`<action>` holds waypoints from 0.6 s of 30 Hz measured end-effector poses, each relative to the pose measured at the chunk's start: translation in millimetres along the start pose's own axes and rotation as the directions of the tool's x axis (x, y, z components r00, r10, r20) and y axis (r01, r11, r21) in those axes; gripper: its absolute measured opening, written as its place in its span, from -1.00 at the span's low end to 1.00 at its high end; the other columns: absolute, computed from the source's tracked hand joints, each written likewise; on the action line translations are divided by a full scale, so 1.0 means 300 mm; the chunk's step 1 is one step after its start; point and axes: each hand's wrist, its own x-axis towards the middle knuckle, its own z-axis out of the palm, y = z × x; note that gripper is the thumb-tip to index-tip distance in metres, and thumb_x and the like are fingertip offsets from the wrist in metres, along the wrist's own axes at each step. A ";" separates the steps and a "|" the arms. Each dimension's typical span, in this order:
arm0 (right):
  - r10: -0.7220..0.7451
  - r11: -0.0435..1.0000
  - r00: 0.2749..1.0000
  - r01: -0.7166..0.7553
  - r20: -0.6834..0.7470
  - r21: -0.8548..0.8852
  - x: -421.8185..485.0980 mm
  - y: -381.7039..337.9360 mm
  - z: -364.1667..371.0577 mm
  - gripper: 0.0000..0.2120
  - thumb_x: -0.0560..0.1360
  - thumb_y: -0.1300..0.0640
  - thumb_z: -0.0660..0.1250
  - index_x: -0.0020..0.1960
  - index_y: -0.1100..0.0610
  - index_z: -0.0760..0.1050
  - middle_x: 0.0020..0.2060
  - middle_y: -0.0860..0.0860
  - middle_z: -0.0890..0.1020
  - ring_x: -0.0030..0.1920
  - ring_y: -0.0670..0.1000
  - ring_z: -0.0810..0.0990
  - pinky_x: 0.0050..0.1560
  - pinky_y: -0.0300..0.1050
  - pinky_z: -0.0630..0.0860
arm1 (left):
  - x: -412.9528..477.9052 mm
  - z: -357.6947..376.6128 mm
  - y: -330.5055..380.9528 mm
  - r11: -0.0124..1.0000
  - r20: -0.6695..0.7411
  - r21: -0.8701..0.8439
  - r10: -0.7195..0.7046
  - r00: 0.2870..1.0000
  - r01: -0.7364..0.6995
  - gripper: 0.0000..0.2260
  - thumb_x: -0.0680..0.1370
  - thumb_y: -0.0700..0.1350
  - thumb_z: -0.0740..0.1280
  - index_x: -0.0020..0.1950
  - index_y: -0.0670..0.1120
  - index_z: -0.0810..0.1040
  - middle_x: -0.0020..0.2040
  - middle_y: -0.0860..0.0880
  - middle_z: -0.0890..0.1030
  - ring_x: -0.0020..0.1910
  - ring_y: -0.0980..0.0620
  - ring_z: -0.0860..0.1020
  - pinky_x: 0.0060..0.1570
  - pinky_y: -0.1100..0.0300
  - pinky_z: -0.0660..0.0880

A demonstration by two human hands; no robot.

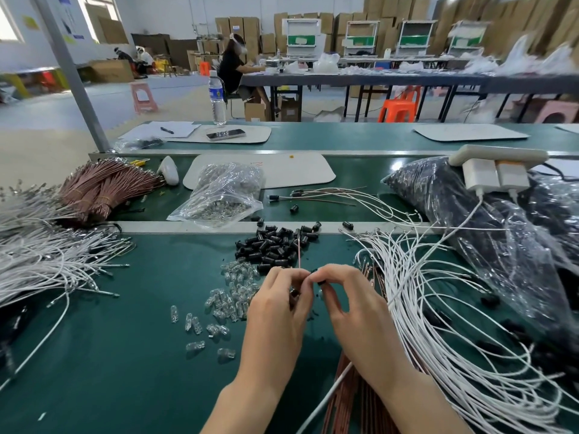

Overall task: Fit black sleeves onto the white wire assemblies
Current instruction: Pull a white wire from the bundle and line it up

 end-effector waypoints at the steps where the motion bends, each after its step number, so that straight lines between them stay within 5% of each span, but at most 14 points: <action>1: -0.025 1.000 1.000 0.025 0.018 -0.011 0.002 0.000 -0.002 -0.63 0.53 0.35 0.40 0.16 -0.05 0.46 0.04 -0.25 0.54 0.12 -0.28 0.55 0.15 -0.50 0.37 | 0.000 0.000 -0.002 1.000 0.003 0.008 -0.007 1.000 0.007 -0.95 0.63 -0.10 0.34 0.05 0.04 0.58 -0.09 0.19 0.53 -0.21 0.14 0.54 -0.20 0.27 0.48; 7: -0.106 0.992 0.992 0.110 0.063 -0.060 0.018 -0.009 -0.005 -0.68 0.54 0.35 0.38 0.18 0.02 0.46 0.05 -0.21 0.52 0.12 -0.21 0.52 0.20 -0.47 0.36 | 0.015 -0.008 -0.011 0.999 -0.007 -0.032 -0.020 1.000 0.020 -0.90 0.60 -0.13 0.37 -0.06 0.06 0.54 -0.13 0.16 0.52 -0.27 0.10 0.53 -0.28 0.27 0.45; 18: 0.059 0.996 0.998 -0.058 -0.004 0.070 -0.009 -0.022 0.011 -0.69 0.56 0.13 0.36 0.19 -0.20 0.42 0.09 -0.28 0.56 0.12 -0.15 0.61 0.14 -0.34 0.50 | 0.014 -0.001 -0.011 0.985 -0.028 -0.144 -0.100 0.995 0.095 -0.84 0.56 -0.13 0.38 -0.16 0.11 0.51 -0.19 0.13 0.54 -0.33 0.09 0.51 -0.37 0.36 0.40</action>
